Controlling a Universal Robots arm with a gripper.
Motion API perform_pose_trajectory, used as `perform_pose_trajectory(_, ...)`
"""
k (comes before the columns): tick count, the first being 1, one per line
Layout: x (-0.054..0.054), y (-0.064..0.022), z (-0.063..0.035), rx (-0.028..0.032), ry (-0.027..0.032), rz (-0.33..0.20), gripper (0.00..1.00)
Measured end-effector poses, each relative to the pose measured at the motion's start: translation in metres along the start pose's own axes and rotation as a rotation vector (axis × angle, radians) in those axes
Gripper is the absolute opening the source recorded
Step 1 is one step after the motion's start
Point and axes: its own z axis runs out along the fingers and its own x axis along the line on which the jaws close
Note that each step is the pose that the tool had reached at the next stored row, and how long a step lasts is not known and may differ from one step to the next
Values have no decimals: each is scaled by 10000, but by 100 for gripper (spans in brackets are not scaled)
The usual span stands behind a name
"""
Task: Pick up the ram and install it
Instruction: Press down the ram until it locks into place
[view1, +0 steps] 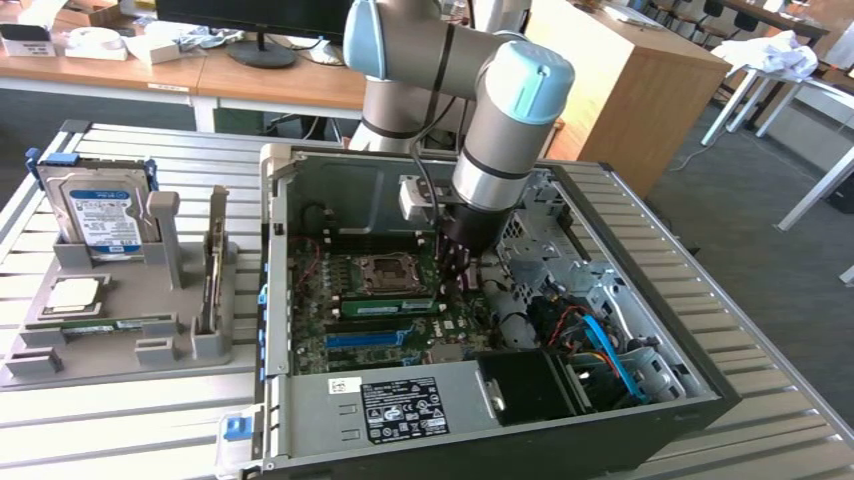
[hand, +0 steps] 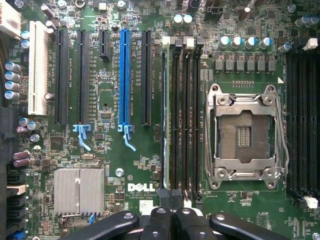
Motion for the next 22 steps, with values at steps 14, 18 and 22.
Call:
perform_pose_trajectory(14, 0, -1, 17, 2, -2, 0, 10)
perform_pose_trajectory(18, 0, -1, 21, 0, 1, 0, 10)
perform_pose_trajectory(22, 0, -1, 22, 0, -1, 0, 10)
